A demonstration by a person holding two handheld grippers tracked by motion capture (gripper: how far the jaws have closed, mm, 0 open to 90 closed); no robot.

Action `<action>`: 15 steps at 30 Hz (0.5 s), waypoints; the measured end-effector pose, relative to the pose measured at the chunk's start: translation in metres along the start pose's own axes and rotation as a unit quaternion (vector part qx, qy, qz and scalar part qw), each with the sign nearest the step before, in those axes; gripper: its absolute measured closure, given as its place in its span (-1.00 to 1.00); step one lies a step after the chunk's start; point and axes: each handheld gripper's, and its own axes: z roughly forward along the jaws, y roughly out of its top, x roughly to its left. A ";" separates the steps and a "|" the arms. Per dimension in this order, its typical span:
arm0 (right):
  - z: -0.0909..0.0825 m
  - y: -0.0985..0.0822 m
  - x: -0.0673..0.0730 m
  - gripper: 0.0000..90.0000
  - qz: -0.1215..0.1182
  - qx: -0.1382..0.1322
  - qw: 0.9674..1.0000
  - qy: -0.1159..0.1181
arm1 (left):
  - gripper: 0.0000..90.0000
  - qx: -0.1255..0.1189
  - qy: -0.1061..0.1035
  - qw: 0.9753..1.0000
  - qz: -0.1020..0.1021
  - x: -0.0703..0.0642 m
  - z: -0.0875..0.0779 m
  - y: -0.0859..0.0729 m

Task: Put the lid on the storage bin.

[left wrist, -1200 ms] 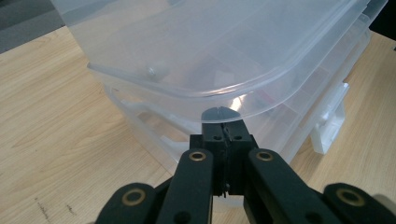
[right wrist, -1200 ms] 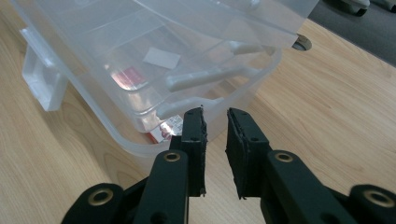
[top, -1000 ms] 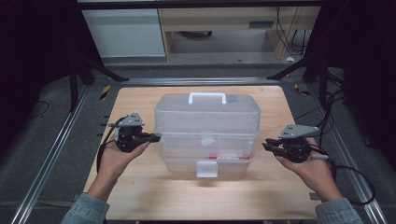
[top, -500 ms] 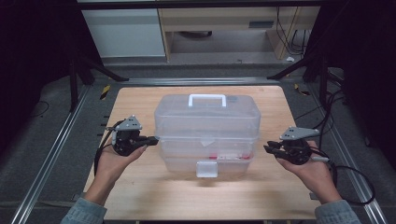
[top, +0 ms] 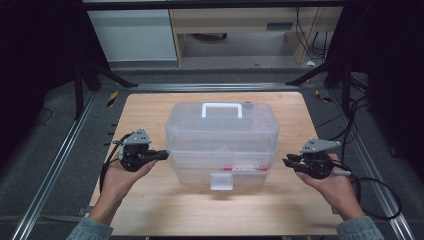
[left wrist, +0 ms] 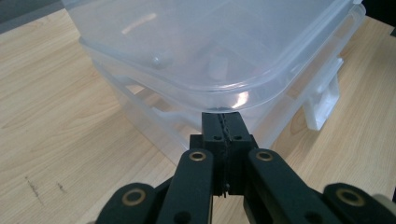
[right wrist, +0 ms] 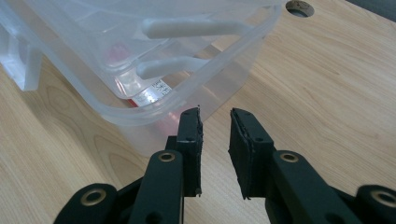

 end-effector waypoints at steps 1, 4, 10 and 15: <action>0.000 -0.001 0.000 0.63 0.000 0.001 1.000 0.000 | 0.99 0.001 0.000 1.000 0.000 -0.001 0.000 -0.001; 0.001 -0.003 -0.001 0.61 0.003 0.003 1.000 -0.001 | 0.99 0.004 -0.001 1.000 0.001 -0.002 0.001 -0.005; 0.006 -0.006 0.000 0.61 0.004 0.005 1.000 0.003 | 0.99 0.016 0.000 1.000 0.004 -0.005 0.003 -0.011; 0.009 -0.007 0.001 0.60 0.005 0.005 1.000 0.005 | 0.99 0.021 0.000 1.000 0.005 -0.007 0.004 -0.014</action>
